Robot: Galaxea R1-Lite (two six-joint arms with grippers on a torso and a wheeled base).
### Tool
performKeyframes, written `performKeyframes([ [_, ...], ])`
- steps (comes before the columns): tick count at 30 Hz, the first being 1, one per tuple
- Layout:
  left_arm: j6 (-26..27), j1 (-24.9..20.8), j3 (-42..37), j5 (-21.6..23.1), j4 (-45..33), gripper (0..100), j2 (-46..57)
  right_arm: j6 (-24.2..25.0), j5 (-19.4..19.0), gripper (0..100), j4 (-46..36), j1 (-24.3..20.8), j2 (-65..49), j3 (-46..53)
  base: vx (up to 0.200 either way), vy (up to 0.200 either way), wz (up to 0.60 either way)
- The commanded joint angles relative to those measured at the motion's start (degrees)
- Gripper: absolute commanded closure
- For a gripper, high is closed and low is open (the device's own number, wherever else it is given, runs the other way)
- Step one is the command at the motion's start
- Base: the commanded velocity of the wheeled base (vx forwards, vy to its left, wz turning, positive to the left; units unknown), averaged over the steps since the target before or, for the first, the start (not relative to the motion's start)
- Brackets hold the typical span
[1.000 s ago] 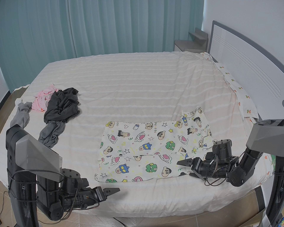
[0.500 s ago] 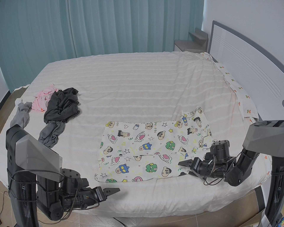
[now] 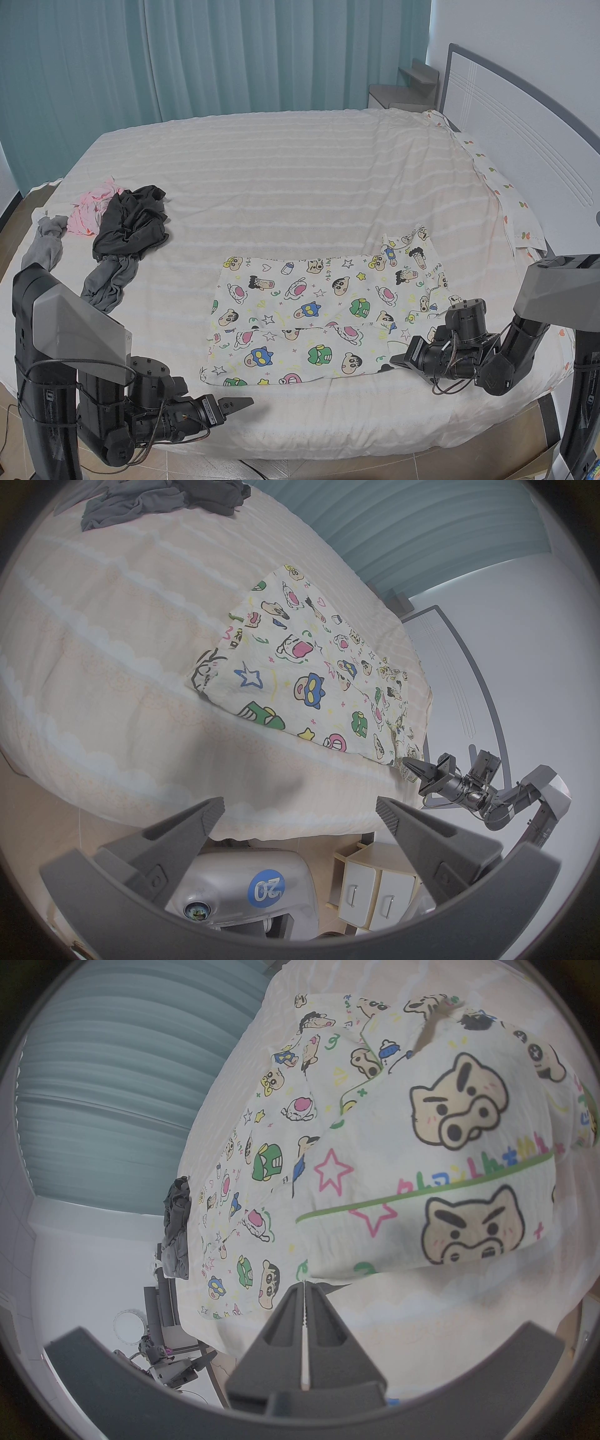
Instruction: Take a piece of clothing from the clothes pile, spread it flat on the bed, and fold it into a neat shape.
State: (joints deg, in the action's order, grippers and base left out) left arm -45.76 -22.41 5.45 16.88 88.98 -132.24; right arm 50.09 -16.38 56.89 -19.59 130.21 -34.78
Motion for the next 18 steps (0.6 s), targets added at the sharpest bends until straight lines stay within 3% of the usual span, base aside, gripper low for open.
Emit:
performKeyframes([
  [1, 0.0, 0.0, 0.0, 0.0, 0.3, 0, 0.0, -0.1, 0.2, 100, 0.3, 0.1, -0.5, 1.1, 0.000, 0.000, 0.00],
  [9, 0.0, 0.0, 0.0, 0.0, 0.3, 0, 0.0, -0.5, 0.5, 100, 0.1, 0.2, -1.3, 2.3, 0.000, 0.000, 0.00],
  [10, 0.0, 0.0, 0.0, 0.0, 0.3, 0, 0.0, -0.5, 0.5, 0, 0.1, 0.2, -1.1, 2.1, 0.000, 0.000, 0.00],
  [18, 0.0, 0.0, 0.0, 0.0, 0.3, 0, 0.0, -0.3, 0.6, 0, 0.0, -0.2, 0.0, -0.2, 0.000, 0.000, 0.00],
])
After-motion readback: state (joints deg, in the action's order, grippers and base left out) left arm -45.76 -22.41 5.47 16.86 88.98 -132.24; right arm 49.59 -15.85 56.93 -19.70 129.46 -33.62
